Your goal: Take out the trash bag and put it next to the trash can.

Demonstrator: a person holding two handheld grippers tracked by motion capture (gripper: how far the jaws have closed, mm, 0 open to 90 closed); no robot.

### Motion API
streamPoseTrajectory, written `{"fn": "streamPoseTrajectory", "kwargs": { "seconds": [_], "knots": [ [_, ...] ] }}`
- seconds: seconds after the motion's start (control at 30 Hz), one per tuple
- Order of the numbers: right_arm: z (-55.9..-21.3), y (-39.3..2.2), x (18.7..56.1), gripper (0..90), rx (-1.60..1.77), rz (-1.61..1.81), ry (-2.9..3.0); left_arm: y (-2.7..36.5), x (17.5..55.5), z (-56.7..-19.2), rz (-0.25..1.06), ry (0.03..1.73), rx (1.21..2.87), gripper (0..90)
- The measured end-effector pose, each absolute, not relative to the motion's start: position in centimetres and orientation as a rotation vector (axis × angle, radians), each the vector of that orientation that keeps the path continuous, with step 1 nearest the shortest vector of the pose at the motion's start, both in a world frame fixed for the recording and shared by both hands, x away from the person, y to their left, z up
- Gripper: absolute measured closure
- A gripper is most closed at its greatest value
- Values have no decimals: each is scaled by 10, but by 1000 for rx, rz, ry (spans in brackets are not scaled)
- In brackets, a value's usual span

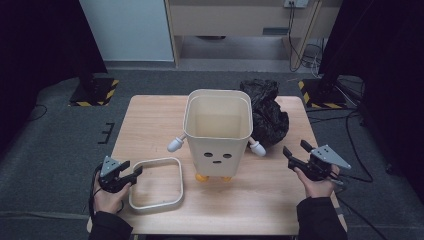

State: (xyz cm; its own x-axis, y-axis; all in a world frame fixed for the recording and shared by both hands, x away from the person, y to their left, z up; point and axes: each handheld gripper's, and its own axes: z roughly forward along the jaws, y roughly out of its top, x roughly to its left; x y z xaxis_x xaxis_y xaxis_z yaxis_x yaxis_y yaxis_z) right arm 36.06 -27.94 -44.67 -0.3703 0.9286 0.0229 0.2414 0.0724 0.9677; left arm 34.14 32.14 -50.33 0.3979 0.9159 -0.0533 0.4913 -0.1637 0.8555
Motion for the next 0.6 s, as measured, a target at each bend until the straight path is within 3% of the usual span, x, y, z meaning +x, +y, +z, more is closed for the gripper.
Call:
{"fn": "streamPoseTrajectory", "kwargs": {
  "seconds": [0.27,0.6],
  "knots": [
    [-471,-290,357,247,1233,1305,1788,327,348,-508,631,1212,1851,442],
    [-504,-297,353,268,1286,1208,1952,332,360,-515,593,1160,1897,483]
  ]
}}
